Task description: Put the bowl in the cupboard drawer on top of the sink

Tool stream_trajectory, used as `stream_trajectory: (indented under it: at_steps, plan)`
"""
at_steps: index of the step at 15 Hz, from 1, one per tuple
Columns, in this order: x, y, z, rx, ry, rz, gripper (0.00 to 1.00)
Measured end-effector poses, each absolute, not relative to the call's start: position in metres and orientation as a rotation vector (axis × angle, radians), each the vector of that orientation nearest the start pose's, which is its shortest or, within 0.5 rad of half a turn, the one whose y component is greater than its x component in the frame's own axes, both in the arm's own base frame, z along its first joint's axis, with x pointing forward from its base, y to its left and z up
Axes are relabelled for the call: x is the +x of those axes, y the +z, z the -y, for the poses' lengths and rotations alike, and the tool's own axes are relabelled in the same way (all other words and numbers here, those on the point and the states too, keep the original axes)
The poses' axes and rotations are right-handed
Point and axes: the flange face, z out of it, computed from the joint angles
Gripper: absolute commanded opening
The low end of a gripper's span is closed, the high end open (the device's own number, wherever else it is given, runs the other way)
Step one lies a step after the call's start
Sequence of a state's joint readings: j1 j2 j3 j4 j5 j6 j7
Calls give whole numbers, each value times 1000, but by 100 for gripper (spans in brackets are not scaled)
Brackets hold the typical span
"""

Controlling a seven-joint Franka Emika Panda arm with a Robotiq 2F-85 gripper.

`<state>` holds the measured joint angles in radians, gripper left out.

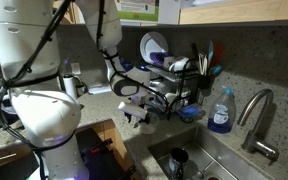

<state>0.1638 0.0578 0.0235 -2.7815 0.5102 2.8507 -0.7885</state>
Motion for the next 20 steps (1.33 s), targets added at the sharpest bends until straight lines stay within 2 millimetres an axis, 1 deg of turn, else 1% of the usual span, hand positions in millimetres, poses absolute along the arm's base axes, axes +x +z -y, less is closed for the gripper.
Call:
stream_trajectory:
  at_steps: [1,2,4,7,8,10,14,16,17,20]
  plan:
    - [376,192,-38,-2926,-89,704,54]
    - [377,192,-32,-2936,-99,680,61]
    - [382,196,-18,-2950,-121,628,80]
    - [389,214,-4,-2956,-200,589,92]
    - [391,223,-3,-2953,-234,590,94]
    - [395,240,-4,-2940,-299,609,94]
    - [395,262,-16,-2875,-351,702,98]
    - [392,266,-26,-2828,-337,762,99]
    - [390,266,-31,-2809,-326,794,98]
    - [386,259,-44,-2767,-287,854,97]
